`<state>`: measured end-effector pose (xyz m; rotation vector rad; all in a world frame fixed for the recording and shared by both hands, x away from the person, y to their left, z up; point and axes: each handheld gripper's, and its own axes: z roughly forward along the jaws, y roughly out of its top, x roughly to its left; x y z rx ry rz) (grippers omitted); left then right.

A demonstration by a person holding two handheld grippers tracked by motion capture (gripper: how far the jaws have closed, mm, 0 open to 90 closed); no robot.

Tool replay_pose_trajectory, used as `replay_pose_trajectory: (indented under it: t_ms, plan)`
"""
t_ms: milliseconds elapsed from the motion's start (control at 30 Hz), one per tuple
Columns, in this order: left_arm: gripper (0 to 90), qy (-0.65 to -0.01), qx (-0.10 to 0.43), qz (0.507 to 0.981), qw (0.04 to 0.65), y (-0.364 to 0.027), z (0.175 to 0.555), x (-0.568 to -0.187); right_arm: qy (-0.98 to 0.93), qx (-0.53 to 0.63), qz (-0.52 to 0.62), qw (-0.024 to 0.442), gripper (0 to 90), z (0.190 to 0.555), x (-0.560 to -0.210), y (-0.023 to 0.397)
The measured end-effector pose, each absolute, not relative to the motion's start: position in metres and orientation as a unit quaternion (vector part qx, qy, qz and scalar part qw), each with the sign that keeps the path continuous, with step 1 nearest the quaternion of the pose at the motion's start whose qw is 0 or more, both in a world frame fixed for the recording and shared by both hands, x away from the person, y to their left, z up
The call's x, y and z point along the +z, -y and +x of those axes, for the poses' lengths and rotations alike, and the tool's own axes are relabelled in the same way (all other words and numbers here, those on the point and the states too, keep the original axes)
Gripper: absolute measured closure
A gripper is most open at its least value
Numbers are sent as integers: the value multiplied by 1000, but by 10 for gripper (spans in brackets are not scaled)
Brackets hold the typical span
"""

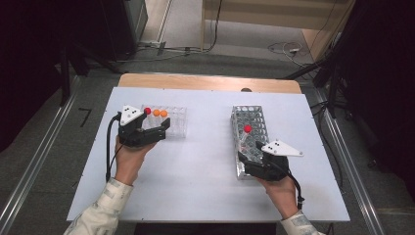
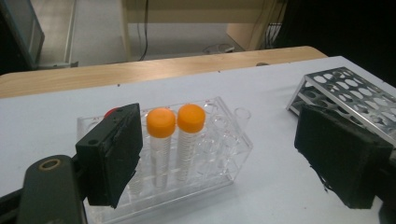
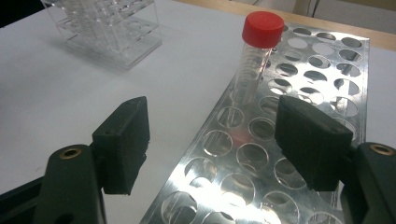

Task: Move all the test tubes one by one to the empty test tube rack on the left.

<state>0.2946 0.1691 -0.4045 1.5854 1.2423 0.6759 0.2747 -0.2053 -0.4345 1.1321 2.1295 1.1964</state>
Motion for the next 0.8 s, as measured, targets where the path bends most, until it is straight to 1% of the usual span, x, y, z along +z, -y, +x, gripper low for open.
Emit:
replay_pose_trajectory:
  t_ms: [300, 500, 667, 800]
  plan:
    - [165, -509, 272, 654, 489, -169, 294, -405, -770, 419, 418, 238, 273, 297, -438, 197]
    - [172, -506, 272, 655, 491, -168, 293, -404, -770, 407, 437, 222, 312, 311, -438, 189]
    - [173, -506, 269, 657, 490, -167, 293, -405, -775, 384, 451, 220, 353, 315, -436, 183]
    - [174, -505, 269, 658, 490, -166, 293, -405, -767, 379, 474, 207, 431, 322, -433, 182]
